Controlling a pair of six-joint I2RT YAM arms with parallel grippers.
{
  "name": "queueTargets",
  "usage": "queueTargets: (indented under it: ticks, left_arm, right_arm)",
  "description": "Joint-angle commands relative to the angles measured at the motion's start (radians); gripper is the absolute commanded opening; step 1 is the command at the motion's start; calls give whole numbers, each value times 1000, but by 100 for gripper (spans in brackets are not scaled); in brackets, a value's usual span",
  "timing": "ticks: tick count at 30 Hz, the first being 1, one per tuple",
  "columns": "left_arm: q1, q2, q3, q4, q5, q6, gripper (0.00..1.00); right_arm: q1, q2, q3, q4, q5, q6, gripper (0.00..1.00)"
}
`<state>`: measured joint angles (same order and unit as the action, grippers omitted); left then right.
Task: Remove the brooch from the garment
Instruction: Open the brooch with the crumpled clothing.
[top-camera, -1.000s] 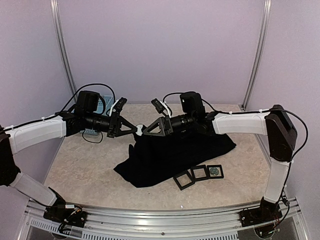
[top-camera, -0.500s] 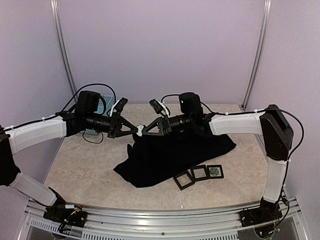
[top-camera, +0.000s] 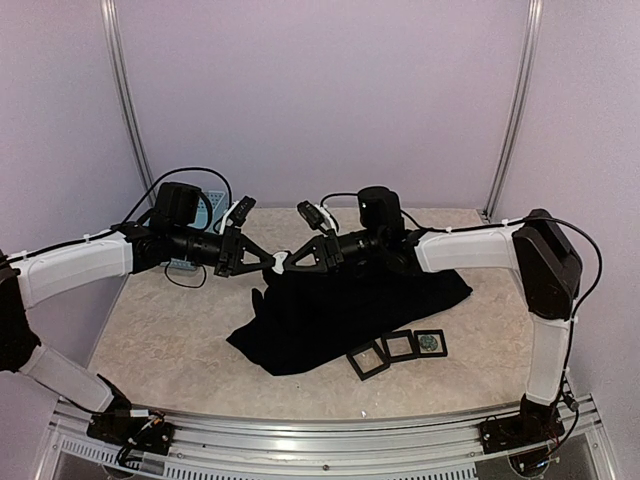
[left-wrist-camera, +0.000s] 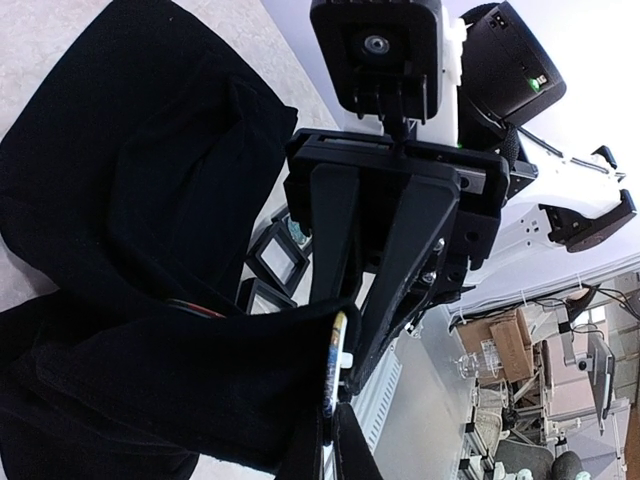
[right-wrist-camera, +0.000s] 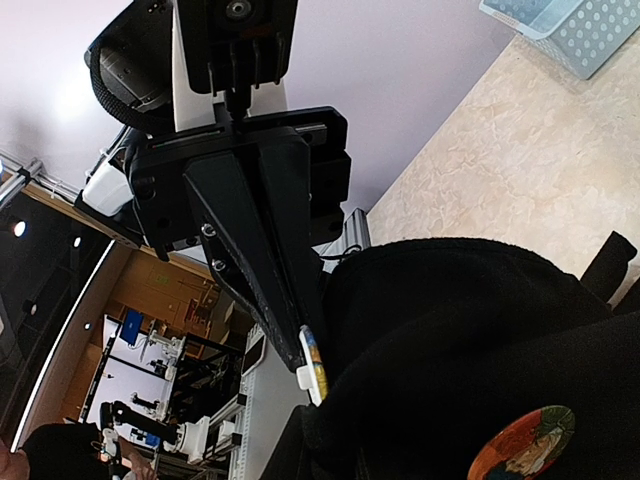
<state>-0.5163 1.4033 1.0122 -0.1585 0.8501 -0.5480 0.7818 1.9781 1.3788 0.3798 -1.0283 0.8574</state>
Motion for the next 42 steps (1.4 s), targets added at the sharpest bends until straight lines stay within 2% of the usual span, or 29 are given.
queueTargets:
  ticks: [1, 7, 17, 23, 31, 42]
  left_arm:
    - [-37, -19, 38, 36, 24, 16, 0]
    - [-44, -20, 47, 35, 30, 25, 0]
    - [-54, 9, 95, 16, 47, 51, 0]
    - [-61, 33, 121, 9, 61, 59, 0]
    - [-68, 53, 137, 9, 61, 63, 0]
    - [-74, 86, 170, -3, 65, 71, 0]
  right_arm:
    - [19, 37, 15, 39, 25, 40, 6]
    - [19, 61, 46, -50, 56, 44, 3]
    - [18, 123, 131, -295, 130, 11, 2]
    - [17, 166, 174, -348, 120, 6, 3]
    - [17, 186, 198, -355, 102, 2, 7]
    - [21, 183, 237, -374, 112, -38, 21]
